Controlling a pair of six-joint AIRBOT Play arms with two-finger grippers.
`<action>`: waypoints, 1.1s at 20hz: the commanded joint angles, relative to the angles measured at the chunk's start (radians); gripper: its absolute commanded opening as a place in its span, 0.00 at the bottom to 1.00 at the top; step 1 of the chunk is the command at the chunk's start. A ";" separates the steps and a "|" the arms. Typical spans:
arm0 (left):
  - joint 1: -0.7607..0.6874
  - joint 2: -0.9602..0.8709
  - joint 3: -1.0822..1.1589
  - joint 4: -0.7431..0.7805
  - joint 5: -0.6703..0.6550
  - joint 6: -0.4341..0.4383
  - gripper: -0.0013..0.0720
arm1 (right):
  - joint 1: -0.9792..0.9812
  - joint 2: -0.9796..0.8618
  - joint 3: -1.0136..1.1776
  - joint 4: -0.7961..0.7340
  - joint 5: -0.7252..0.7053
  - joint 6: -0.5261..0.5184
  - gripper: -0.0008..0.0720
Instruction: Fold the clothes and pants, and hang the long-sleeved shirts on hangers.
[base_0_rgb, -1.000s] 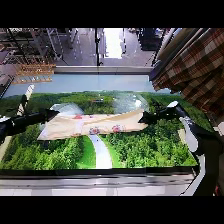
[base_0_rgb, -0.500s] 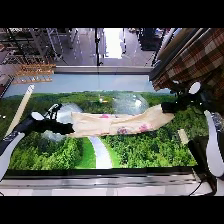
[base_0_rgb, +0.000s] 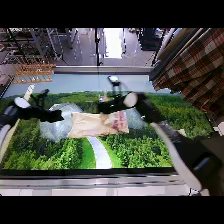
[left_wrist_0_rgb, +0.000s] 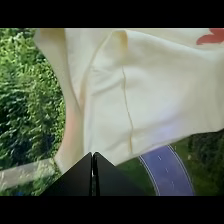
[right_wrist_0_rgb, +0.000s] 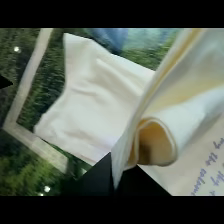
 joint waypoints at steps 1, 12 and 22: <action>0.112 0.124 0.047 -0.016 -0.138 0.001 0.03 | 0.216 -0.225 0.080 0.119 -0.286 0.028 0.04; -0.160 -0.101 0.046 -0.016 0.027 0.061 0.03 | -0.311 -0.048 0.209 -0.042 0.488 0.021 0.75; -0.200 -0.307 0.053 0.023 0.098 -0.056 0.03 | -0.426 -0.233 -0.127 0.438 0.283 -0.156 0.98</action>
